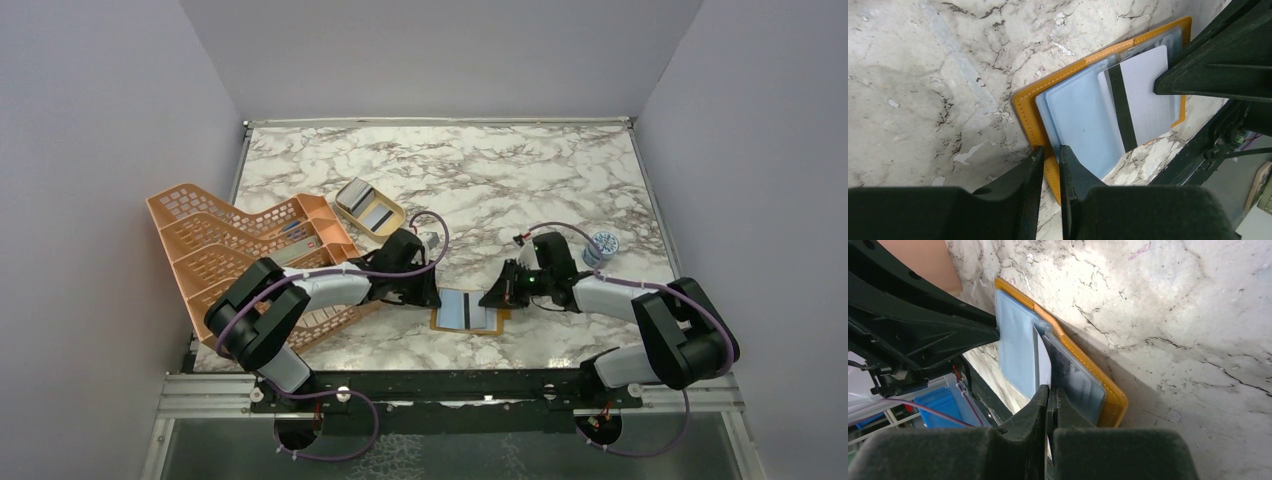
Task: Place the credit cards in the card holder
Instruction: Insert the credit card into the card holder.
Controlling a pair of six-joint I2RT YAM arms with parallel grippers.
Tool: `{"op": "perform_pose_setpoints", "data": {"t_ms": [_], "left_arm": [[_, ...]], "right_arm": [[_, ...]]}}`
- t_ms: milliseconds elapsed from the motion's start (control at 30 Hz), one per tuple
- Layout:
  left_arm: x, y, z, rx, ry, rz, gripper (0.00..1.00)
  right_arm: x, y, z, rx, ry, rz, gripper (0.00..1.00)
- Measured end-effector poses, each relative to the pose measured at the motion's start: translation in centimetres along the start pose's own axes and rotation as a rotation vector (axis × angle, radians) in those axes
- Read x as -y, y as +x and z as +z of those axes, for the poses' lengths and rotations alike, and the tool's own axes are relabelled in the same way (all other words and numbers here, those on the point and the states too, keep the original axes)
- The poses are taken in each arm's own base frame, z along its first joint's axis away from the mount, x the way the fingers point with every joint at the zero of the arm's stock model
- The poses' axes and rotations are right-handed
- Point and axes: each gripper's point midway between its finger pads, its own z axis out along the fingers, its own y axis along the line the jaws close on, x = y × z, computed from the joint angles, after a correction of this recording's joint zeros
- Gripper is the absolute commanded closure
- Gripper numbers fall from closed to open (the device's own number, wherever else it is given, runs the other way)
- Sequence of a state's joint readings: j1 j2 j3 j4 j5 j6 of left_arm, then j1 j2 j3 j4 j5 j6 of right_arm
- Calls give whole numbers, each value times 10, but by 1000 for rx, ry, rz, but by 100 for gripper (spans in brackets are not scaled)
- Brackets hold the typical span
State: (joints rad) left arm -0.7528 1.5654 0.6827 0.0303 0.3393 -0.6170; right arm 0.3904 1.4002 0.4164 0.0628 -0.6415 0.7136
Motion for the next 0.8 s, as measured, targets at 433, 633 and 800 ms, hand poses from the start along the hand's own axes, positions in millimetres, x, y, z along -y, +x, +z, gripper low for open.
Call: {"op": "perform_pose_setpoints", "data": {"t_ms": [433,633,800], "left_arm": [[8,5,3,6,22,-41,79],[10,6,4,12,29,-58,80],[13,10,5,5,36,-61,79]], "right_arm": [[-1,3,0,27,-23,36,99],[0,5,-1,32,-27,48,99],[-1,6,-2,35,-30,58,99]]}}
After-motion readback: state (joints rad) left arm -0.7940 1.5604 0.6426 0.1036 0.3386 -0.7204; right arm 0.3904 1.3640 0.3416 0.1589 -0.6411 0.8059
